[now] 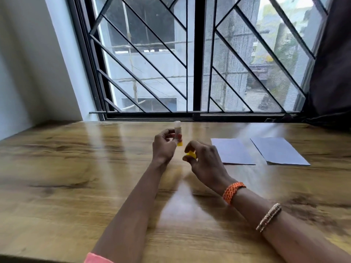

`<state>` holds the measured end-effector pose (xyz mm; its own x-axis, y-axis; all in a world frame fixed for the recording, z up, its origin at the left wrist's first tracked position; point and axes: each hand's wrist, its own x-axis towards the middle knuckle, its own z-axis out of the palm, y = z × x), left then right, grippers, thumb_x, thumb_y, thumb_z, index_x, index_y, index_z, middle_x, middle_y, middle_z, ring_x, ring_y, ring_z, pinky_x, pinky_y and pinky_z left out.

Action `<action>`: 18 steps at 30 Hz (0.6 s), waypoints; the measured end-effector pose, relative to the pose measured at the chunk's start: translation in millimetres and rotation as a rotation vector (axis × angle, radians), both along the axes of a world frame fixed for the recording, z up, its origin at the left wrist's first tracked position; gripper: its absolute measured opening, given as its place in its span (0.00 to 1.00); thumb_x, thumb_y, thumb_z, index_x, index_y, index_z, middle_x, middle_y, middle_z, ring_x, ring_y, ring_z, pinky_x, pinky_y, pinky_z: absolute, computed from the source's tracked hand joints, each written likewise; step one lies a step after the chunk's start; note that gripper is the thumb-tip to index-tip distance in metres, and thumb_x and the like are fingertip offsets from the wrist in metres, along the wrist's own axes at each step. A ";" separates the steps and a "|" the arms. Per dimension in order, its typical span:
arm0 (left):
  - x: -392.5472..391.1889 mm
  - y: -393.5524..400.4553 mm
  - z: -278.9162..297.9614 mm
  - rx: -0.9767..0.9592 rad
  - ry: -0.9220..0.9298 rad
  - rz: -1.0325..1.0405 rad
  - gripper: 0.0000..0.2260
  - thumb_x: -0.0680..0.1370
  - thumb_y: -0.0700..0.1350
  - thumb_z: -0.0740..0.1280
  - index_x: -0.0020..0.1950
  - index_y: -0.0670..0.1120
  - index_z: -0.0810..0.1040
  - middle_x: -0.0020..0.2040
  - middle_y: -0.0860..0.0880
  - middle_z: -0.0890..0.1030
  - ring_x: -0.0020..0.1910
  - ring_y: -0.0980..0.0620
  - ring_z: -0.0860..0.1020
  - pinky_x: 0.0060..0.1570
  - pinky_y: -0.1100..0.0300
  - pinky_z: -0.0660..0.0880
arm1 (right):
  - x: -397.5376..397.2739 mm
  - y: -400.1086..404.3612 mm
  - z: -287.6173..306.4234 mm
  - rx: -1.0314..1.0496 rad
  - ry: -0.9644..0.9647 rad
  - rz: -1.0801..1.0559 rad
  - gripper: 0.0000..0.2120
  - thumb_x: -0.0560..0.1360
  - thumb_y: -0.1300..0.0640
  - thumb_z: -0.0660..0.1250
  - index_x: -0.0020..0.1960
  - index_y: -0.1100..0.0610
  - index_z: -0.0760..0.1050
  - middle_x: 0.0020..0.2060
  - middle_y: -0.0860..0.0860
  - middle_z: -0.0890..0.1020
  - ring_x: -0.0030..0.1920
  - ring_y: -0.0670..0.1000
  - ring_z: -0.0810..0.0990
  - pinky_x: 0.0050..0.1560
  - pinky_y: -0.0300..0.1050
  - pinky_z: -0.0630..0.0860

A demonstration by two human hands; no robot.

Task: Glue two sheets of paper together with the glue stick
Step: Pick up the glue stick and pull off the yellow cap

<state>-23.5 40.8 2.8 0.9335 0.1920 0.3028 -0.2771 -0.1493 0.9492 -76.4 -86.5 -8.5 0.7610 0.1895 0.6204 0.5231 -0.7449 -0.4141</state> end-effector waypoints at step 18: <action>-11.0 -8.1 2.2 -0.040 0.003 -0.144 0.02 0.73 0.44 0.72 0.41 0.47 0.83 0.38 0.48 0.82 0.37 0.53 0.77 0.45 0.53 0.75 | -0.1 3.3 -6.6 0.066 0.172 0.165 0.25 0.68 0.62 0.68 0.64 0.58 0.65 0.50 0.53 0.81 0.51 0.53 0.80 0.53 0.54 0.76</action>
<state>-34.5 32.7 5.0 0.9530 0.0675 0.2953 -0.2906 -0.0704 0.9542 -76.5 -83.2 -15.1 0.8185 0.2831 0.4999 0.5531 -0.6235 -0.5526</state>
